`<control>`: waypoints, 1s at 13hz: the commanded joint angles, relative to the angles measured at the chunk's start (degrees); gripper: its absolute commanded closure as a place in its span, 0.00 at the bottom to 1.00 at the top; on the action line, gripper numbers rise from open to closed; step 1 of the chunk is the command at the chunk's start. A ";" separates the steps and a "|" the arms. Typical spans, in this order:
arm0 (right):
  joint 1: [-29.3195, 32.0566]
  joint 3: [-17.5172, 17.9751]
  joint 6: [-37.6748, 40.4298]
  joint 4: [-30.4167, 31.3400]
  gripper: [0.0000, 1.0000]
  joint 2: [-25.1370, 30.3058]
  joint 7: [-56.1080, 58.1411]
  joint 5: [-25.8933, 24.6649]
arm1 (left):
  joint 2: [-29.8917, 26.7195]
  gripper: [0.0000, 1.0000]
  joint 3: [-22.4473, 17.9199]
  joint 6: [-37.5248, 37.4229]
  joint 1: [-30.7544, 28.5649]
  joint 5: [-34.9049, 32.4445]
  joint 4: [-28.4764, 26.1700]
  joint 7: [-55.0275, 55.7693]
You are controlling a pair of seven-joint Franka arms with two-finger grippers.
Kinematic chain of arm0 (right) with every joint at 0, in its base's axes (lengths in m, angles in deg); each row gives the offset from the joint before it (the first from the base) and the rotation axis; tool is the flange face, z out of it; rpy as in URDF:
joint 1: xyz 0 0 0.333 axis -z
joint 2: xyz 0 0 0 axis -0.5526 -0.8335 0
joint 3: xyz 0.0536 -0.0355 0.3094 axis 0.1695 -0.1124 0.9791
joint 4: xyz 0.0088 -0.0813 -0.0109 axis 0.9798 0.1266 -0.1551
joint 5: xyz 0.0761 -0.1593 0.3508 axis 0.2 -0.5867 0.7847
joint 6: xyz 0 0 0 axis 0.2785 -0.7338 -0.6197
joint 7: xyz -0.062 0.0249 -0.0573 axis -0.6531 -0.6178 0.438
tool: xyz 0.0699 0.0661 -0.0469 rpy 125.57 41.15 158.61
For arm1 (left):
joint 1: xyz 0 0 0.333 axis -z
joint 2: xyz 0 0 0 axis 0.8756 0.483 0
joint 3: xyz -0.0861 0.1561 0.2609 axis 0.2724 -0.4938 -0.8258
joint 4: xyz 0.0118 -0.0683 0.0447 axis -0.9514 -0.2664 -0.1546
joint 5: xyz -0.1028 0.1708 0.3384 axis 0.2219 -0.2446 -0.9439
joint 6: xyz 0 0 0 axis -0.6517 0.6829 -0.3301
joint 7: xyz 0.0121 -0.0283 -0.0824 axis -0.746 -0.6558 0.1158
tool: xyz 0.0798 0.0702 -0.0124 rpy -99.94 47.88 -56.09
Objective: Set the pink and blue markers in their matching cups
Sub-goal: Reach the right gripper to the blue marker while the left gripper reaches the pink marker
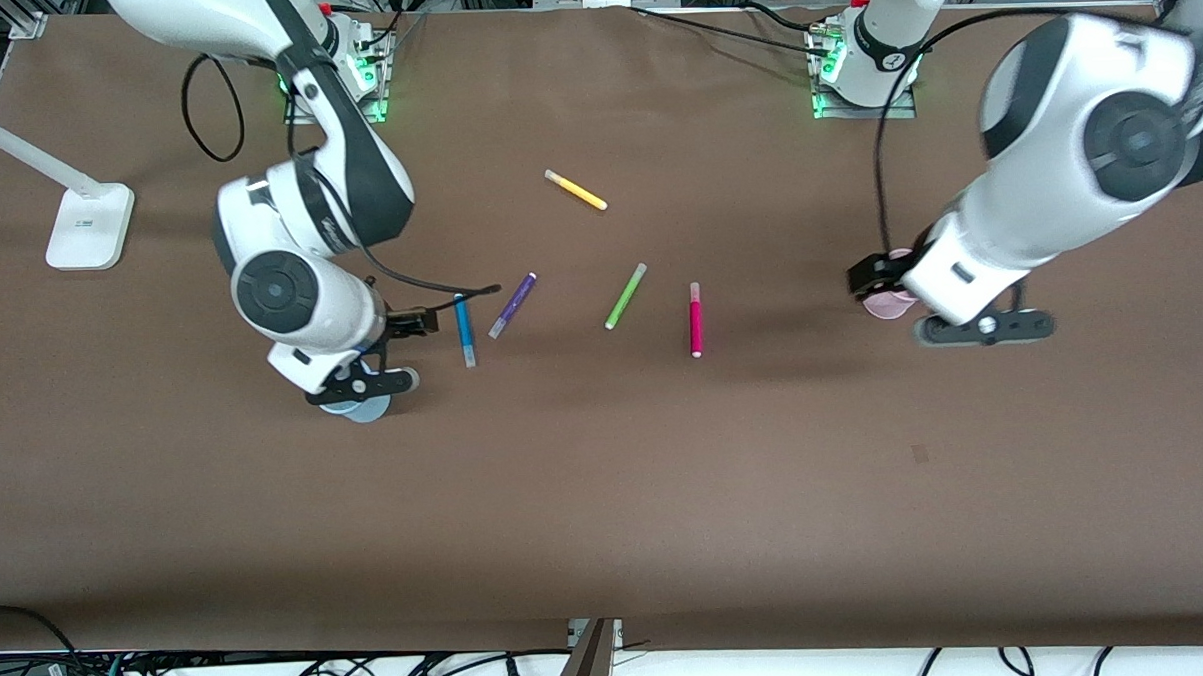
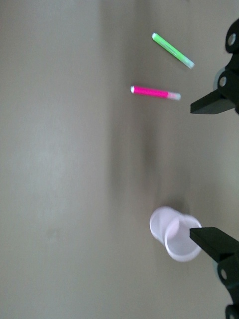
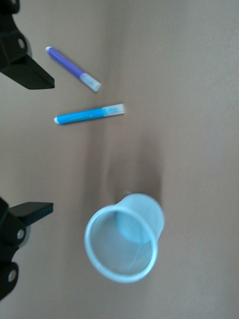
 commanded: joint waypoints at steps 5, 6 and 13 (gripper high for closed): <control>-3.53 -0.39 -9.87 -0.33 0.00 -8.49 -0.55 0.76 | 12.48 0.00 -0.19 10.79 7.66 0.01 0.15 7.25; -3.97 -0.39 -11.27 0.28 0.00 -9.11 -0.55 0.76 | 12.84 0.00 -0.36 12.98 8.89 -0.34 -1.77 7.34; -4.94 -0.39 -21.47 7.23 0.00 -10.08 0.32 0.76 | 12.76 0.00 -0.28 36.97 13.03 -2.45 -19.26 12.96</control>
